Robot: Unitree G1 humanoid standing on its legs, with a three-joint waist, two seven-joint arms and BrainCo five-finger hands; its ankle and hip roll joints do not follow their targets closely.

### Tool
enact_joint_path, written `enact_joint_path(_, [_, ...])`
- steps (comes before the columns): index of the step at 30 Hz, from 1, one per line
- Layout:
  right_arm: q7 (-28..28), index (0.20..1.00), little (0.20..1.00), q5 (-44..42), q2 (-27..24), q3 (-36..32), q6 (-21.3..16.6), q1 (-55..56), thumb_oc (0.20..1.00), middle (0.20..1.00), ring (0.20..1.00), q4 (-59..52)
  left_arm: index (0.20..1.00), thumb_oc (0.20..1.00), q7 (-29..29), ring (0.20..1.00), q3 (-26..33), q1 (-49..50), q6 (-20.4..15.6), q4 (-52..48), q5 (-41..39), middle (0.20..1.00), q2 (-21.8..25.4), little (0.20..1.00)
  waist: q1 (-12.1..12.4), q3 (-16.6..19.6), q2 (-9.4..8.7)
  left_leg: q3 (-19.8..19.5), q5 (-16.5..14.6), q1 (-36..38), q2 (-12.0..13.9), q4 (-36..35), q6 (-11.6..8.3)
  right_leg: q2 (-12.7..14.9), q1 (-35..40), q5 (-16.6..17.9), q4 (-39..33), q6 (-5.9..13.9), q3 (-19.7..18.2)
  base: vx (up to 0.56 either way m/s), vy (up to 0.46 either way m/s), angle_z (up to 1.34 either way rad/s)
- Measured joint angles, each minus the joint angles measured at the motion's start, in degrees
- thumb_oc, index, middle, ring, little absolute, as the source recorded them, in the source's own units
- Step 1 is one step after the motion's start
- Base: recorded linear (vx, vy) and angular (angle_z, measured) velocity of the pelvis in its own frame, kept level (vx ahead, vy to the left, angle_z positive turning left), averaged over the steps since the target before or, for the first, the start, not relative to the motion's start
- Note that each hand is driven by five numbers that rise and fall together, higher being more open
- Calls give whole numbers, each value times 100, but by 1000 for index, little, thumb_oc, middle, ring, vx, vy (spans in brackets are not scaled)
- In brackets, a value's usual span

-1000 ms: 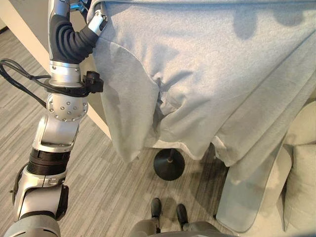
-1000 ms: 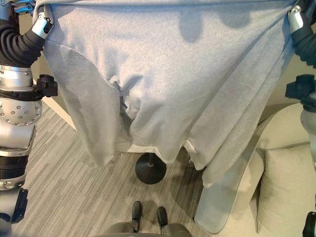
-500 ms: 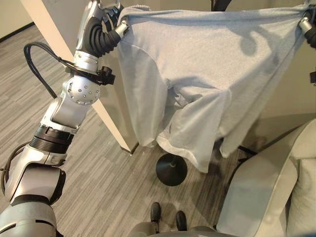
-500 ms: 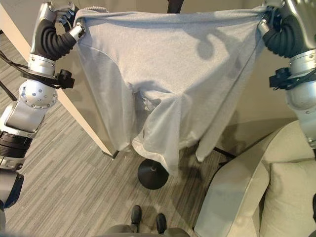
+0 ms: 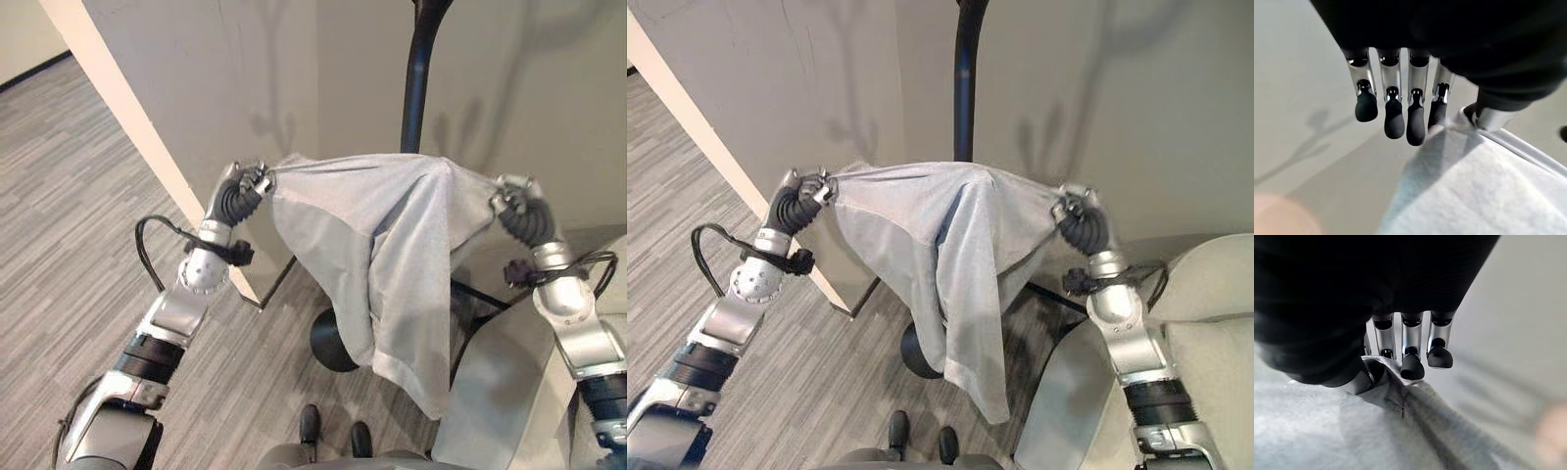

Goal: Hang the clothes on the sofa on the clothes rack.

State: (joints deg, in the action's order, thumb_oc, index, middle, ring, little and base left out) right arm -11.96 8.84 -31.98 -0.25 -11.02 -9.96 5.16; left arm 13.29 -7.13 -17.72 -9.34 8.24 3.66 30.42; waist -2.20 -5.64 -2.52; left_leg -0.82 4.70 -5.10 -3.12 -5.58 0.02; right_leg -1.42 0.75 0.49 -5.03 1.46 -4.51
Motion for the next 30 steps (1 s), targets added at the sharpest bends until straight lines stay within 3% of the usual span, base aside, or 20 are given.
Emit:
enact_joint_path(3, [20, 200, 200, -3, 136, -69, 140, 543, 200, 200, 200, 268, 200, 200, 4, 200, 447, 687, 308, 233, 0, 200, -133, 200, 8, 15, 34, 63, -32, 1, 5, -1, 26, 6, -2, -1, 0, -5, -54, 22, 0, -8])
enact_joint_path(7, [35, 200, 200, -8, 216, -63, 184, 834, 200, 200, 200, 438, 200, 200, -11, 200, 498, 1054, 435, 516, -1, 200, -246, 200, 11, 18, 39, 130, -42, 15, -14, -1, 42, 37, -6, -1, 0, -5, -109, 17, 6, -7])
enact_joint_path(8, [36, 200, 200, -9, 271, -57, 180, 852, 200, 200, 200, 456, 272, 272, -21, 272, 488, 1069, 443, 554, -2, 272, -316, 272, 4, 20, 43, 132, -43, 18, -23, -1, 43, 45, -6, -1, 0, -5, -112, 0, 0, 0])
enact_joint_path(9, [48, 598, 598, -30, 337, -54, 177, 872, 598, 598, 598, 457, 272, 272, -42, 272, 484, 1082, 445, 557, -18, 272, -406, 272, -6, 22, 46, 132, -43, 19, -33, -1, 43, 56, -6, -1, 0, -5, -113, 0, 0, 0])
enact_joint_path(10, [56, 1000, 1000, -71, 375, -49, 177, 871, 1000, 1000, 1000, 457, 1000, 1000, -57, 1000, 483, 1081, 445, 557, -21, 1000, -472, 1000, -9, 25, 50, 131, -43, 21, -40, -1, 43, 65, -6, -1, 0, -4, -112, 0, 0, 0])
enact_joint_path(17, [84, 1000, 1000, -127, 405, -254, 304, 937, 1000, 1000, 1000, 591, 1000, 1000, -110, 1000, 491, 1076, 444, 558, -35, 1000, -518, 1000, -34, 79, 117, 148, -40, 34, -50, 2, 42, 77, 0, -2, 0, -3, -123, 2, 0, 0])
enact_joint_path(30, [-264, 1000, 1000, -719, 460, -1106, 157, 965, 1000, 1000, 1000, 81, 1000, 1000, -106, 1000, 527, 1096, 432, 621, -127, 1000, -524, 1000, -62, 89, 129, 187, -66, 29, -32, -1, 52, 63, 4, -2, 0, -2, -150, 2, 1, 0])
